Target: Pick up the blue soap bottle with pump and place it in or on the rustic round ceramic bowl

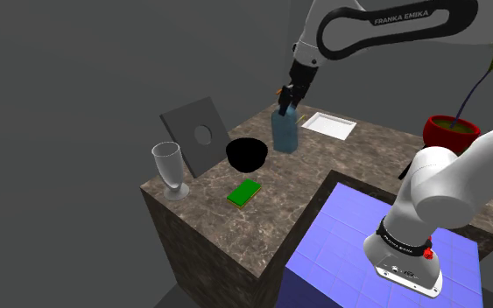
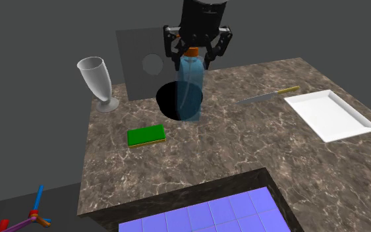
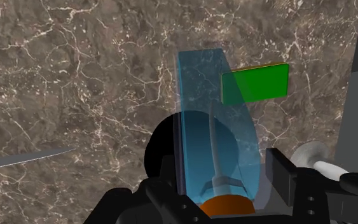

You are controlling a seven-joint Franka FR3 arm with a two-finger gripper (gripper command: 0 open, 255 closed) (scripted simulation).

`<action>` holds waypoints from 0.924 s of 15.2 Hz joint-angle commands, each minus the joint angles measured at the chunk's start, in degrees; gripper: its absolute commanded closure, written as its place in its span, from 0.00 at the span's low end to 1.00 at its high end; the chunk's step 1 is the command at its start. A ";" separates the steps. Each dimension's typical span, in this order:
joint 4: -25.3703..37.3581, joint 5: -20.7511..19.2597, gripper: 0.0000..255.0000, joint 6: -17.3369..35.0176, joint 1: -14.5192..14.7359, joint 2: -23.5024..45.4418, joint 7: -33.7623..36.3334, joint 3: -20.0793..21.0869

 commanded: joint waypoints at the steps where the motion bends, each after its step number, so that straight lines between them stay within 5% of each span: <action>1: 4.21 0.57 1.00 0.18 0.48 4.42 -0.57 -0.58; 11: 32.61 5.41 1.00 -5.01 1.94 28.17 -3.23 -2.79; 14: 30.21 5.47 1.00 -2.70 1.89 28.09 -3.42 -2.72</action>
